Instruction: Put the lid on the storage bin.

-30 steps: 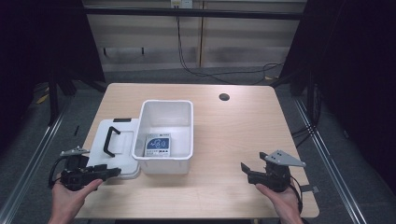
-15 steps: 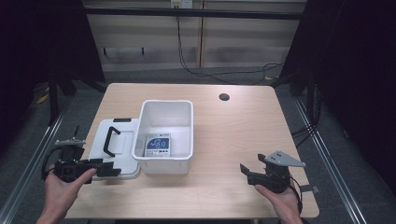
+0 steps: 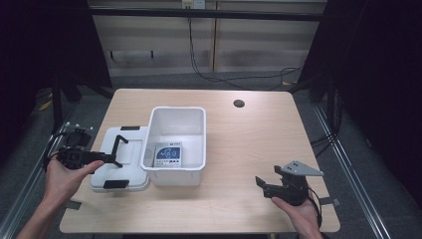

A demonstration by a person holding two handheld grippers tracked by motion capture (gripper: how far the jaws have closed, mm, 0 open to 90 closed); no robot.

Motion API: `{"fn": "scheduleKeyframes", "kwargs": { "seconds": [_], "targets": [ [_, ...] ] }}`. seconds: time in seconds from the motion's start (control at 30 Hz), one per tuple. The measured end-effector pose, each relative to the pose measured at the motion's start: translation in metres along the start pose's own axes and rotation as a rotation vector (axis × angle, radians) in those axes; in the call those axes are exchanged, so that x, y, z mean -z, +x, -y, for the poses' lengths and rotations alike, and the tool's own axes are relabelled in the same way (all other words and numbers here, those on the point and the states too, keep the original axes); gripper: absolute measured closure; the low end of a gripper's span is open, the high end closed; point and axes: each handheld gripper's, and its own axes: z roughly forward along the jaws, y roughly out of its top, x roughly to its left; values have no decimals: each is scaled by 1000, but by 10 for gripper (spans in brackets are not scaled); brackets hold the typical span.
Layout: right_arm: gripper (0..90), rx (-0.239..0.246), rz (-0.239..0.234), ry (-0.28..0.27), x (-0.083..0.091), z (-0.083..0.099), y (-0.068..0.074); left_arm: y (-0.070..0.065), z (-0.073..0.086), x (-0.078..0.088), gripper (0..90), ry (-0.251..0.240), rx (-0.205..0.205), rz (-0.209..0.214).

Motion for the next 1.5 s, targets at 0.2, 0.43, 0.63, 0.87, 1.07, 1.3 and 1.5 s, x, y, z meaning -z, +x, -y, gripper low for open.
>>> {"fn": "scheduleKeyframes", "kwargs": {
  "seconds": [0.2,0.43,0.63,0.87,1.07,1.3,1.5],
  "targets": [
    [212,10,0,23,-2,0,1,3,-14,0,517,32,5,-8],
    [212,7,-6,33,-3,0,1,8,-26,-5,475,67,16,3],
    [201,0,-11,25,-2,0,0,14,-37,-10,528,114,23,-59],
    [183,-2,-23,28,-2,0,0,17,-47,-15,562,145,44,-76],
    [182,4,-28,38,-3,0,0,23,-55,-22,550,163,68,-52],
    [183,4,-27,45,-4,0,0,27,-62,-32,622,212,104,-79],
    [183,2,-33,50,-4,0,1,27,-67,-43,601,250,91,-98]
  ]
}}
